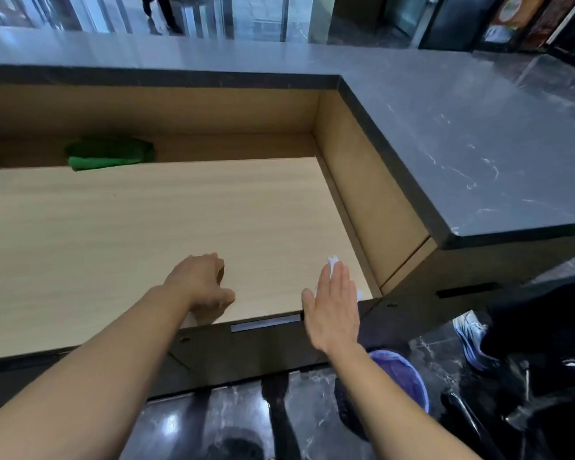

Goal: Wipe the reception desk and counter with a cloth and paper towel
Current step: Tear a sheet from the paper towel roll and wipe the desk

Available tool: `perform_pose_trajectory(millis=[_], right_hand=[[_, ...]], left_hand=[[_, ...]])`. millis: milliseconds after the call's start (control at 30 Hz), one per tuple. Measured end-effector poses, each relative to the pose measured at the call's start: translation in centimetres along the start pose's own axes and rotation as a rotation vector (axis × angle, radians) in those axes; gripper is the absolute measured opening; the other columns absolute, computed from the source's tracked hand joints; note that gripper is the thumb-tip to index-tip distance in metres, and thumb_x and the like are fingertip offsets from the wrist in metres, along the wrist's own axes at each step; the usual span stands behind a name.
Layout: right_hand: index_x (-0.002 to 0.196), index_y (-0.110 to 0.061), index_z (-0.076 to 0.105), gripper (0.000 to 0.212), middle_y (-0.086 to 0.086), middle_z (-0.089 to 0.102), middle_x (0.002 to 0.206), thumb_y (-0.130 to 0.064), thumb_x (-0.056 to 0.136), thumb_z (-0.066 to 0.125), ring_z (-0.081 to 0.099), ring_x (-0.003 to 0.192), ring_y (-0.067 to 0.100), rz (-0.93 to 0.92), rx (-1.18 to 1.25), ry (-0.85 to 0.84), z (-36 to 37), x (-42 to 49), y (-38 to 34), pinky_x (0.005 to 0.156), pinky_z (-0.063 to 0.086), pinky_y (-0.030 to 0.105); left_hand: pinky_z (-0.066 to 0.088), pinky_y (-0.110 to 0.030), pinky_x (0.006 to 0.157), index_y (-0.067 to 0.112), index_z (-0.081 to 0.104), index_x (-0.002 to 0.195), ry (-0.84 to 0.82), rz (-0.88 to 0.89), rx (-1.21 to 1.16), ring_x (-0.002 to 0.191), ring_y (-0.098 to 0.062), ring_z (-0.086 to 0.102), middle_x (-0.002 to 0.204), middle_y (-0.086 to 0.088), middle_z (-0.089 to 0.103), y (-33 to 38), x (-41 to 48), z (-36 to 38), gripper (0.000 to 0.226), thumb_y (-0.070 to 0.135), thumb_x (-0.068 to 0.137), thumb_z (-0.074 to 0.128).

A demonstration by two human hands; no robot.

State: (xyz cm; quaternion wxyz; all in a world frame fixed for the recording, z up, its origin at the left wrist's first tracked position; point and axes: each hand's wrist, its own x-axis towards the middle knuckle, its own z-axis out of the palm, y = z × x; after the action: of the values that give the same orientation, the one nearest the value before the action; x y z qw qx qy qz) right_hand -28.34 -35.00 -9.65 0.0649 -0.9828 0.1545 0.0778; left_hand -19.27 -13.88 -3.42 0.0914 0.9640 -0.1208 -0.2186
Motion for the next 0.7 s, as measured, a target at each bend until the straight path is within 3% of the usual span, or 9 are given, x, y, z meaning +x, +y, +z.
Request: perform_pose_trajectory(millis=[67,167,233,333,433,533,600,700], right_hand=[[0.147,-0.004,-0.018,0.085,0.015,-0.018,0.159,-0.046,0.073,-0.027,-0.014,0.148,0.029,-0.079,0.02,-0.013,0.8,-1.2,-3.2,0.12,-0.007,0.039],[0.14,-0.006,-0.026,0.075,0.014,-0.027,0.156,-0.047,0.077,-0.024,-0.022,0.146,0.029,-0.206,0.058,-0.058,1.4,-3.3,-8.9,0.118,-0.015,0.039],[0.143,-0.006,-0.024,0.067,0.012,-0.03,0.154,-0.046,0.092,-0.011,-0.025,0.145,0.028,-0.287,0.037,-0.1,1.7,-4.2,-12.7,0.118,-0.017,0.04],[0.151,-0.006,-0.014,0.064,0.011,-0.027,0.157,-0.043,0.103,0.01,-0.026,0.145,0.024,-0.45,-0.01,-0.138,2.2,-4.8,-16.6,0.119,-0.014,0.04],[0.152,-0.009,-0.012,0.063,0.008,-0.023,0.159,-0.042,0.104,0.012,-0.022,0.146,0.021,-0.545,-0.034,-0.142,1.8,-4.4,-16.8,0.119,-0.012,0.036],[0.152,-0.011,-0.015,0.062,0.004,-0.024,0.158,-0.042,0.104,0.008,-0.021,0.146,0.02,-0.428,-0.035,-0.093,1.1,-2.8,-13.3,0.12,-0.009,0.035],[0.152,-0.01,-0.015,0.063,0.004,-0.023,0.159,-0.043,0.103,0.007,-0.02,0.147,0.021,-0.256,-0.033,-0.071,0.5,-1.0,-9.5,0.121,-0.006,0.036],[0.153,-0.004,-0.008,0.064,0.01,-0.012,0.162,-0.04,0.102,0.011,-0.01,0.149,0.024,0.001,-0.008,-0.023,-0.5,1.6,-3.7,0.12,0.002,0.037]], left_hand=[[0.036,-0.031,0.063,0.014,0.049,0.079,0.068,0.006,-0.102,0.087,-0.026,0.054,0.082,0.001,0.055,-1.2,-0.6,-0.2,0.021,0.029,0.078,0.064],[0.041,-0.036,0.087,0.01,0.057,0.099,0.183,-0.011,-0.133,0.104,-0.035,0.055,0.103,-0.01,0.063,-3.2,-1.8,-0.7,0.016,0.017,0.085,0.057],[0.04,-0.036,0.091,0.008,0.058,0.105,0.207,-0.019,-0.128,0.104,-0.035,0.055,0.108,-0.014,0.064,-4.6,-2.5,-0.9,0.019,0.013,0.087,0.054],[0.04,-0.036,0.08,0.016,0.051,0.085,0.256,-0.011,-0.128,0.083,-0.03,0.05,0.084,-0.007,0.062,-6.8,-3.3,-0.6,0.007,0.01,0.089,0.049],[0.04,-0.033,0.079,0.014,0.048,0.075,0.261,0.019,-0.067,0.074,-0.028,0.048,0.065,0.005,0.046,-8.2,-4.1,0.1,0.014,0.009,0.088,0.046],[0.039,-0.032,0.076,0.015,0.05,0.077,0.2,0.032,-0.014,0.077,-0.027,0.046,0.074,0.0,0.05,-8.7,-4.4,0.5,0.013,0.006,0.081,0.042],[0.044,-0.038,0.084,0.015,0.051,0.082,0.179,0.064,0.003,0.078,-0.027,0.044,0.086,-0.004,0.056,-8.7,-4.0,0.9,0.014,0.008,0.081,0.039],[0.036,-0.039,0.103,0.013,0.052,0.09,0.172,0.119,0.016,0.085,-0.031,0.05,0.094,-0.006,0.057,-8.0,-3.6,1.3,0.016,0.006,0.084,0.039]])
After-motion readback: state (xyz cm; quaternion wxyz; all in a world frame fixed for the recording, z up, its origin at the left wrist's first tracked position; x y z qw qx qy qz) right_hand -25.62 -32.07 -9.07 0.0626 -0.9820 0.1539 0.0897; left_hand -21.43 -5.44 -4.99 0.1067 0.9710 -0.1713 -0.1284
